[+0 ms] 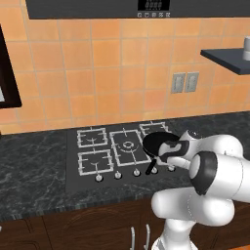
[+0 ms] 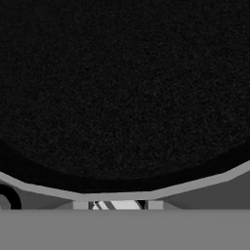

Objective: Turn off the front right burner of the stove.

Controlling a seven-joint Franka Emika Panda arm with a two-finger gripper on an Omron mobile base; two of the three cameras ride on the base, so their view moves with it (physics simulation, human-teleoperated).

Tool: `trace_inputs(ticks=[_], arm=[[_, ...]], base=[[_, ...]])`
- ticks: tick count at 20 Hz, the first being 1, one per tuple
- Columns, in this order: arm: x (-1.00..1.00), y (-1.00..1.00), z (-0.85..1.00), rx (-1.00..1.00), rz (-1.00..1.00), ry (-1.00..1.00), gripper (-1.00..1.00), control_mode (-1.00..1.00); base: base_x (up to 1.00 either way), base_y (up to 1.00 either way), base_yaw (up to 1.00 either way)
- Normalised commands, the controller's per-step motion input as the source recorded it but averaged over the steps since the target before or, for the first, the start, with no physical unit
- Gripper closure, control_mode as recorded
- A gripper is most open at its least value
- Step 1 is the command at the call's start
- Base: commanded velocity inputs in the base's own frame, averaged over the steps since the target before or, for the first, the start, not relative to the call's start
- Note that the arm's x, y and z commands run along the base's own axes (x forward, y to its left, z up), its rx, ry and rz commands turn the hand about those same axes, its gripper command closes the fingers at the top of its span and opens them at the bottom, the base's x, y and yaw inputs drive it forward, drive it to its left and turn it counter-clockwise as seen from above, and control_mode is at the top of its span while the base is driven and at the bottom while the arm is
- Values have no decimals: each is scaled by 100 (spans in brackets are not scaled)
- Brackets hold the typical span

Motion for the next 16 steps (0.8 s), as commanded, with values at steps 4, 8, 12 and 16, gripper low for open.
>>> trace_inputs(ticks=[4, 8, 12, 16], arm=[[0, 19, -15, 3, -28, 0, 100, -100], [0, 13, -13, 2, -32, 0, 100, -100], [0, 3, -8, 5, -29, 0, 100, -100], [-3, 3, -10, 4, -25, 0, 100, -100]], base=[[0, 0, 0], [0, 0, 0], [0, 0, 0], [0, 0, 0]])
